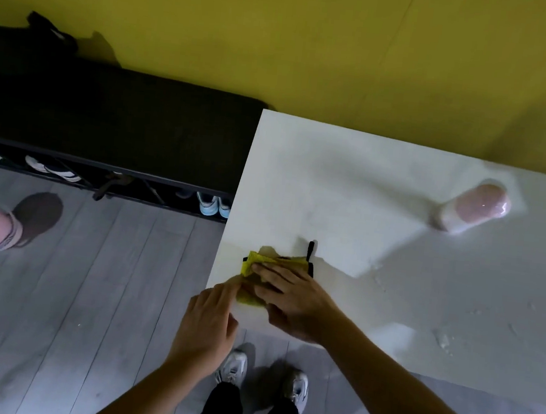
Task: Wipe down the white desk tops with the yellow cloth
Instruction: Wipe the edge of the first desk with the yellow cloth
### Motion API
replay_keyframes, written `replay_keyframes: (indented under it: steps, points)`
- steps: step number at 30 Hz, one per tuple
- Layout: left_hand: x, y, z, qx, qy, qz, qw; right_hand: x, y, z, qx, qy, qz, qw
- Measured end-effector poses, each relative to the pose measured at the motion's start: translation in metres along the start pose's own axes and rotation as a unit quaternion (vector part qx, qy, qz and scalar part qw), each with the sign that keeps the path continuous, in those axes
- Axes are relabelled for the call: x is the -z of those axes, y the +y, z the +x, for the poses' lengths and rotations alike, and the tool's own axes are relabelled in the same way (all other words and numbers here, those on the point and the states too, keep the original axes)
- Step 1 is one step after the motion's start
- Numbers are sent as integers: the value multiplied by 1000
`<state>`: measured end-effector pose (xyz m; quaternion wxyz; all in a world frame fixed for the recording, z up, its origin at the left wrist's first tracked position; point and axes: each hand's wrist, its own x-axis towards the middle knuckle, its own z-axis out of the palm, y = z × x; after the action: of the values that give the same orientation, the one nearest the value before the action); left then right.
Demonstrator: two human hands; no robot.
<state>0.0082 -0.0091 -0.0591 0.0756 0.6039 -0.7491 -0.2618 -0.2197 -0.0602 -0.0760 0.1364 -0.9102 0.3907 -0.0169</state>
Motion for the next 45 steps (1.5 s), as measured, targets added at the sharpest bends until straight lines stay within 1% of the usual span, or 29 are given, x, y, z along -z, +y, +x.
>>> replay_keyframes:
  steps: [2, 3, 4, 5, 6, 7, 8, 9, 10, 11, 13, 14, 17, 20, 21, 23, 25, 27, 29, 33, 34, 35, 36, 39, 41, 43, 45]
  points:
    - [2, 0, 10, 1, -4, 3, 1000, 5, 12, 1, -4, 22, -14, 1000]
    - [3, 0, 16, -2, -8, 9, 1000, 8, 18, 3, -29, 35, -15, 999]
    - [4, -1, 22, -6, -7, 15, 1000, 11, 24, 5, -79, 57, -13, 995]
    - [4, -2, 28, -11, -4, 14, 1000, 12, 30, 7, -154, 88, -8, 984]
    - [4, -2, 35, -17, -1, 13, 1000, 14, 34, 9, -247, 111, -5, 963]
    - [4, -3, 42, -25, 2, 16, 1000, 17, 37, 11, -335, 128, -4, 933]
    - [4, -3, 50, -32, 1, 21, 999, 17, 40, 13, -401, 142, -3, 905]
    - [5, -4, 58, -36, -1, 27, 999, 17, 42, 13, -437, 158, 1, 885]
    - [6, -5, 66, -43, 3, 34, 998, 16, 43, 11, -441, 171, 10, 881]
    - [6, -6, 76, -53, 9, 42, 998, 15, 44, 9, -420, 176, 27, 890]
    - [6, -8, 95, -80, 27, 48, 995, 11, 44, 3, -348, 184, 60, 917]
    - [7, -9, 106, -94, 34, 50, 994, 8, 44, 1, -325, 190, 75, 923]
    - [9, -9, 146, -121, 58, 57, 989, 2, 53, -3, -306, 215, 108, 921]
    - [14, -4, 191, -124, 81, 75, 986, -2, 69, 2, -289, 237, 89, 923]
    - [16, -1, 207, -122, 85, 82, 986, -1, 78, 8, -292, 239, 78, 923]
    - [15, 2, 233, -111, 84, 88, 986, 7, 100, 25, -327, 231, 53, 915]
    - [9, 2, 246, -103, 80, 91, 987, 17, 126, 44, -353, 217, 38, 909]
    - [0, 1, 249, -103, 78, 105, 986, 26, 158, 62, -355, 219, 40, 908]
    - [-6, -1, 248, -99, 80, 117, 985, 31, 195, 76, -377, 244, 40, 893]
    - [-11, 2, 250, -88, 97, 119, 984, 43, 255, 103, -516, 294, 35, 804]
    - [-12, 2, 251, -85, 97, 123, 984, 45, 261, 113, -530, 295, 37, 794]
    - [-13, 2, 253, -82, 95, 129, 984, 48, 265, 126, -528, 290, 43, 797]
    - [-14, 2, 254, -79, 90, 135, 984, 49, 264, 142, -508, 283, 49, 812]
    - [-12, 3, 253, -76, 86, 142, 983, 50, 246, 202, -391, 271, 48, 878]
    - [-9, 3, 252, -72, 84, 147, 983, 52, 225, 244, -322, 246, 60, 912]
    - [-8, 2, 251, -67, 81, 152, 983, 53, 208, 275, -285, 211, 60, 933]
    - [-8, 0, 252, -66, 79, 149, 984, 53, 203, 285, -260, 196, 61, 944]
